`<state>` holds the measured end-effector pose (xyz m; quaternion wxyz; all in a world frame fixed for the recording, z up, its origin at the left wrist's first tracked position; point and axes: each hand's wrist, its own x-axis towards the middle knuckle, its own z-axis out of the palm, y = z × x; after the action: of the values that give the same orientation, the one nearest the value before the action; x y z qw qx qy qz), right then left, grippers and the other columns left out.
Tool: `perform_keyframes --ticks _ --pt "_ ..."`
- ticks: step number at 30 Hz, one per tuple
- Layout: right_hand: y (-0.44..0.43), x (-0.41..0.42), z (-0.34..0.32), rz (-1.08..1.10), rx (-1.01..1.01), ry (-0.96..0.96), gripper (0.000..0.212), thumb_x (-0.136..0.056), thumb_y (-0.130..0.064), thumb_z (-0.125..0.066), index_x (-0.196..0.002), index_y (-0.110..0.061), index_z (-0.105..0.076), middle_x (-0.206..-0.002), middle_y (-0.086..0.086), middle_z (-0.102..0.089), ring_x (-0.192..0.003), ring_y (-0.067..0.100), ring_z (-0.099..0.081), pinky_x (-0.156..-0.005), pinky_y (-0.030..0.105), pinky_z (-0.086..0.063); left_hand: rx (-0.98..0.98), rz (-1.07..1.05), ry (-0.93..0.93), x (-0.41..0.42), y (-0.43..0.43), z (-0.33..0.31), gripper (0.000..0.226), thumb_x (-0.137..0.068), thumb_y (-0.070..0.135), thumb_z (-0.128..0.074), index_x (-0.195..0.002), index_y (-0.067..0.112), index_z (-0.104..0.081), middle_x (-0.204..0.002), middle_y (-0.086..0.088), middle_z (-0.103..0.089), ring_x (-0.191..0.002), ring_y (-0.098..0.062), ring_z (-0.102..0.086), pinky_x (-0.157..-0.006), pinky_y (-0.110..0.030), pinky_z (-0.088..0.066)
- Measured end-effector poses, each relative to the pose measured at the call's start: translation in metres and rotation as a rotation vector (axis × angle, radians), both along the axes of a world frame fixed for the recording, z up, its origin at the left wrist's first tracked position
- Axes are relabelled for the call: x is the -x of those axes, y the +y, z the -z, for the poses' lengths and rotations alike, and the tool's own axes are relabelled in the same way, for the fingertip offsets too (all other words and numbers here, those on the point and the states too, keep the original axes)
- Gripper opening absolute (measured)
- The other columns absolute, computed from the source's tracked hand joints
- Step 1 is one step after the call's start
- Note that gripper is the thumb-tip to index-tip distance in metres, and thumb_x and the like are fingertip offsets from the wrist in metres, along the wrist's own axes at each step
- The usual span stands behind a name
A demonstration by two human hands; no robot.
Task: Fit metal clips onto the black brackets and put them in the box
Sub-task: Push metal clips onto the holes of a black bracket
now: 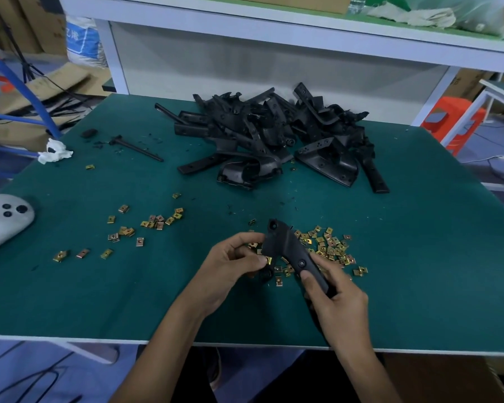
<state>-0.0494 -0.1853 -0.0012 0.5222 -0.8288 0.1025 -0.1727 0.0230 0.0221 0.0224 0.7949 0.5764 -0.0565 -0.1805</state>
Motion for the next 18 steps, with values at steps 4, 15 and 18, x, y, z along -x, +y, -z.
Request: perform_keyframes --ticks 4,15,18 --pt "0.001 -0.001 -0.002 -0.013 -0.036 -0.001 0.032 -0.09 -0.033 -0.074 -0.114 -0.053 -0.067 -0.093 -0.021 -0.075 -0.077 0.009 -0.073 -0.063 0.029 -0.059 -0.055 -0.017 -0.024 0.0 -0.002 0.005 0.024 -0.082 0.014 -0.077 -0.105 0.019 -0.076 -0.07 -0.001 -0.062 -0.07 -0.01 -0.06 -0.072 -0.021 -0.05" --pt "-0.005 -0.005 -0.001 0.106 -0.349 -0.106 0.025 -0.097 -0.018 -0.069 -0.119 -0.031 -0.07 -0.079 0.008 -0.072 -0.057 0.016 -0.063 -0.046 0.028 -0.049 -0.866 -0.034 -0.616 0.021 -0.021 0.022 0.015 -0.089 0.044 -0.069 -0.1 0.035 -0.071 -0.099 0.019 -0.053 -0.098 0.004 -0.051 -0.08 -0.001 -0.036" --pt "-0.004 -0.004 0.0 0.086 -0.317 -0.101 0.025 -0.096 -0.025 -0.07 -0.118 -0.037 -0.07 -0.078 0.004 -0.073 -0.058 0.016 -0.064 -0.048 0.028 -0.051 -0.929 -0.018 -0.649 0.02 -0.024 0.026 0.027 -0.091 0.046 -0.067 -0.108 0.026 -0.072 -0.105 0.013 -0.051 -0.102 -0.001 -0.047 -0.088 -0.011 -0.038"
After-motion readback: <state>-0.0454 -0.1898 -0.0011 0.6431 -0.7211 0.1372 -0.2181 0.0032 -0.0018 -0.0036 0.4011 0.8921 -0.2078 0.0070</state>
